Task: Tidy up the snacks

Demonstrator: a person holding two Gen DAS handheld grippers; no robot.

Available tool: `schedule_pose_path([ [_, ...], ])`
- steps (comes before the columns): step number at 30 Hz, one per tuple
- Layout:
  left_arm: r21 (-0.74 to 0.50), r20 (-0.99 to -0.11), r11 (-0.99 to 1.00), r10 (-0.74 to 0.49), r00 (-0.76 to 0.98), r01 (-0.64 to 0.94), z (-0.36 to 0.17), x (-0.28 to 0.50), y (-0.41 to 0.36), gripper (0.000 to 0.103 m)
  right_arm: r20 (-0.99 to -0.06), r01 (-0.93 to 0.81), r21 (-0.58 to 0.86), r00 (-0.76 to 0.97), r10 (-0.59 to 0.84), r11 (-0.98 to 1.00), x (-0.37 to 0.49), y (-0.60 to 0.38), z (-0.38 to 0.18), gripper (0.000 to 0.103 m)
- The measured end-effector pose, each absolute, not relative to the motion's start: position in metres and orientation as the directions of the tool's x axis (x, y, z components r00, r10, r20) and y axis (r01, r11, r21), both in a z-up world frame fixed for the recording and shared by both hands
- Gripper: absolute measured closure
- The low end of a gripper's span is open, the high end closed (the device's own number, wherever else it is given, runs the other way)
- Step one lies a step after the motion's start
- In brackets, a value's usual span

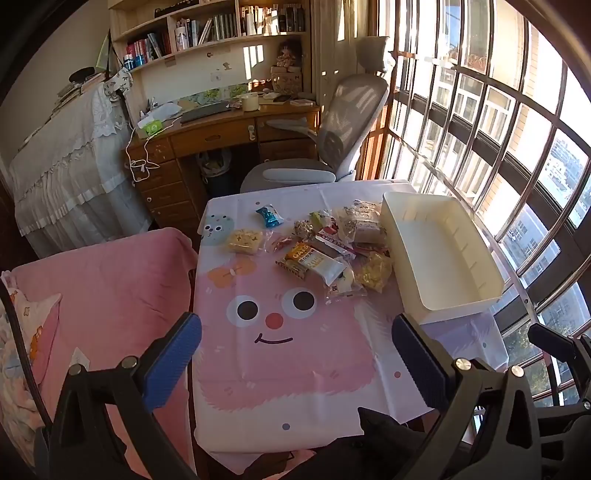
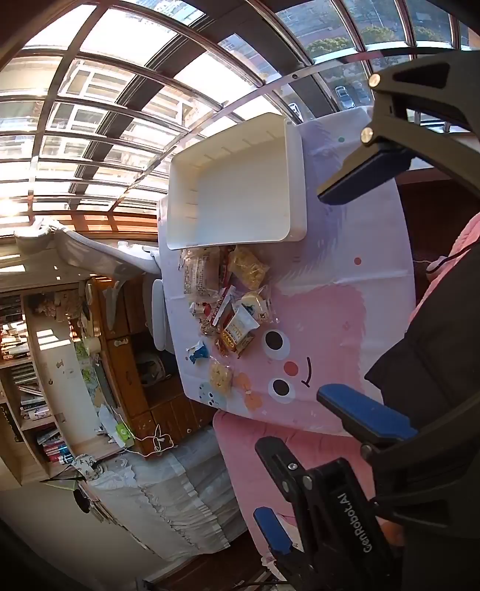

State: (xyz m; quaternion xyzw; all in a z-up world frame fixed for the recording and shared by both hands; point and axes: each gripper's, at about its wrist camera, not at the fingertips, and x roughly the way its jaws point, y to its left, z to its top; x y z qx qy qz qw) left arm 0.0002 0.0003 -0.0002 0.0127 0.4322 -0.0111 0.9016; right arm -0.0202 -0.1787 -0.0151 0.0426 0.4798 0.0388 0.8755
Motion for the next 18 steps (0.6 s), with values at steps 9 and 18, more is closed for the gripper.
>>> schedule_pose_path([
  [9,0.015,-0.779,0.999,-0.007,0.627,0.031,0.000,0.000,0.000,0.001,-0.841,-0.022,0.107,0.531,0.103,0.994,-0.019,-0.179,-0.018,0.005],
  [18,0.015,-0.781,0.999,-0.007,0.625,0.031,0.000,0.000,0.000,0.001,-0.851,-0.018,0.102,0.517,0.096,0.995,-0.018,-0.182,-0.024,0.005],
])
